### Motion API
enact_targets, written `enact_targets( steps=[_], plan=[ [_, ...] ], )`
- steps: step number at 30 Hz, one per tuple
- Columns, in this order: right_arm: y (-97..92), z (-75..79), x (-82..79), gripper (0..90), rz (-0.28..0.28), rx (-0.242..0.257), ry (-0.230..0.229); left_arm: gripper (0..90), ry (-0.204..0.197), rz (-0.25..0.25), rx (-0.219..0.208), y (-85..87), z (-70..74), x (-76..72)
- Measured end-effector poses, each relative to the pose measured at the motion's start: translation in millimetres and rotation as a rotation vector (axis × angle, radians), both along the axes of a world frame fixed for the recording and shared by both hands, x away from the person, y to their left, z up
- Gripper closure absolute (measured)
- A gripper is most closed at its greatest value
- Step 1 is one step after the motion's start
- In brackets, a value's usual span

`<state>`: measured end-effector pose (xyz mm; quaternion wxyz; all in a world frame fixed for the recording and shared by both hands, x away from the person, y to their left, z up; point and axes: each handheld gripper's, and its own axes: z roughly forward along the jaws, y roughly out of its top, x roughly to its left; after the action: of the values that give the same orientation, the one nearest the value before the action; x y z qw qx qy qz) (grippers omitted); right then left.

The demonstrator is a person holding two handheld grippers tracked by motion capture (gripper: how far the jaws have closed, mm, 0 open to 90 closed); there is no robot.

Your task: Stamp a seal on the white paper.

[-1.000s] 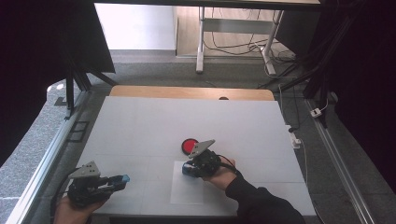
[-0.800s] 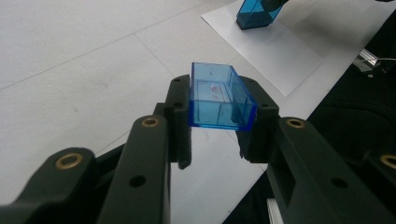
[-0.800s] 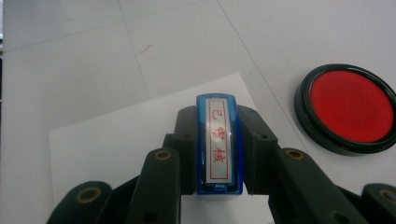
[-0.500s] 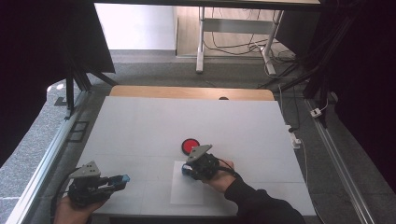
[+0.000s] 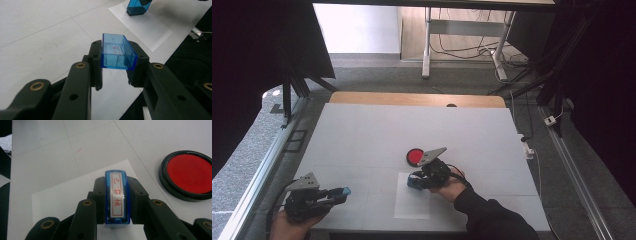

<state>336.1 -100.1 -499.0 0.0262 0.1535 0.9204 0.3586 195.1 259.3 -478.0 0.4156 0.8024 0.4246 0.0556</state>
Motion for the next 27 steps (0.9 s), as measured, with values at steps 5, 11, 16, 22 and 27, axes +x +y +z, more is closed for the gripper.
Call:
enact_targets(
  steps=[5, 11, 16, 22, 27],
  plan=[
    [4.6, 1.1, -8.4, 71.6, 0.011, -0.036, -0.071, 68.2, -0.001, 0.000, 0.002, -0.2, 0.0, 0.1],
    [8.9, 2.1, -16.1, 71.6, 0.021, -0.072, -0.132, 68.2, -0.002, -0.004, 0.003, -0.4, 0.1, 0.1],
    [8.2, 2.6, -13.1, 71.4, 0.016, -0.068, -0.110, 68.2, -0.002, -0.003, 0.003, -0.3, 0.1, 0.0],
    [5.7, 2.6, -7.4, 71.3, 0.027, -0.049, -0.076, 68.2, 0.000, -0.007, 0.009, -1.0, 0.1, 0.4],
    [6.2, 2.9, -7.9, 71.2, 0.024, -0.050, -0.076, 68.2, 0.001, -0.005, 0.009, -1.0, 0.1, 0.3]
  ],
)
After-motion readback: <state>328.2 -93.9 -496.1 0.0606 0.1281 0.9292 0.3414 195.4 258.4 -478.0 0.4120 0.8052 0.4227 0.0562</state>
